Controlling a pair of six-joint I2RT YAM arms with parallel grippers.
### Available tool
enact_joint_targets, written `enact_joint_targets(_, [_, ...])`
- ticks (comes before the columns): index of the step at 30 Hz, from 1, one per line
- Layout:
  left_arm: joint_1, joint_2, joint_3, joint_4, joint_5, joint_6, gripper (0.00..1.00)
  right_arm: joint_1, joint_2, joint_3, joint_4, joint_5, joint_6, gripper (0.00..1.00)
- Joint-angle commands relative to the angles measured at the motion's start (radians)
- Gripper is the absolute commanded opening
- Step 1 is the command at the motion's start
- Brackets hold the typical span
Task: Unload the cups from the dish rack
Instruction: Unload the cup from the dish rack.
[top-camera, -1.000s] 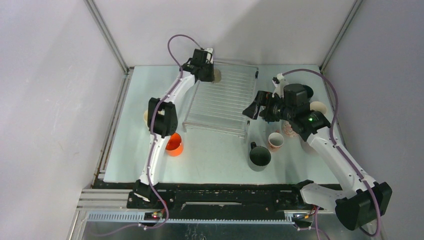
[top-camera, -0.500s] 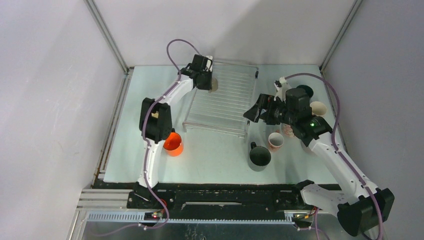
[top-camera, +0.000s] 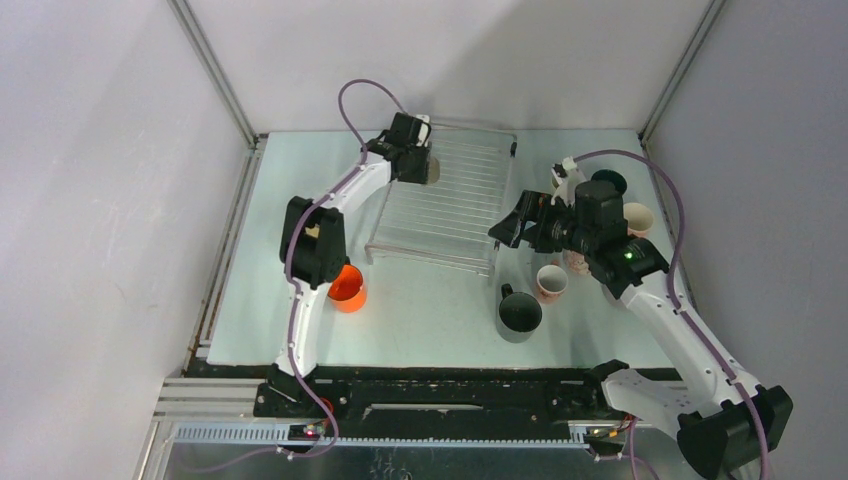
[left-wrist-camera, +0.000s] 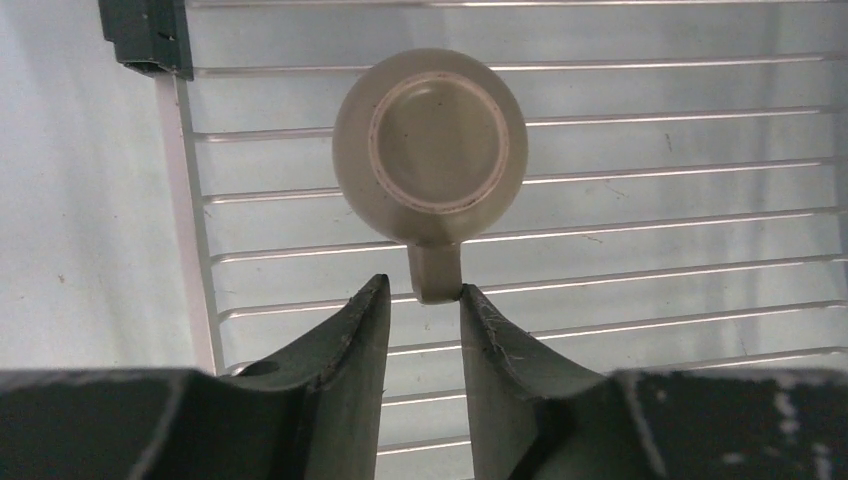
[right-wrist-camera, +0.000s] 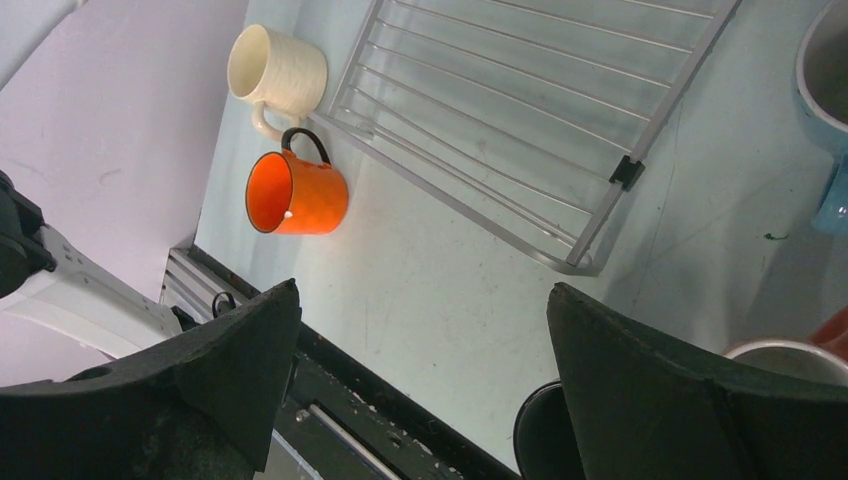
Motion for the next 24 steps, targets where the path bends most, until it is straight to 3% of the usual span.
enact_joint_targets(1, [-0.003, 0.003, 0.038, -0.013, -0.045, 0.015, 0.4, -0.003, -0.021, -0.008, 0.033, -0.003, 0.009, 1.0])
enact_joint_targets(6, [-0.003, 0.028, 0.071, -0.019, -0.049, 0.022, 0.44, -0.003, -0.017, -0.01, 0.034, -0.002, 0.006, 1.0])
enact_joint_targets(16, [-0.004, 0.109, 0.22, -0.068, -0.033, 0.04, 0.43, -0.004, -0.011, -0.017, 0.04, -0.001, 0.004, 1.0])
enact_joint_targets(20, [-0.003, 0.127, 0.252, -0.075, -0.035, 0.04, 0.39, -0.006, -0.007, -0.017, 0.04, 0.001, 0.004, 1.0])
enact_joint_targets(24, [-0.003, 0.137, 0.266, -0.082, -0.034, 0.041, 0.26, -0.005, -0.003, -0.024, 0.047, 0.0, 0.004, 1.0])
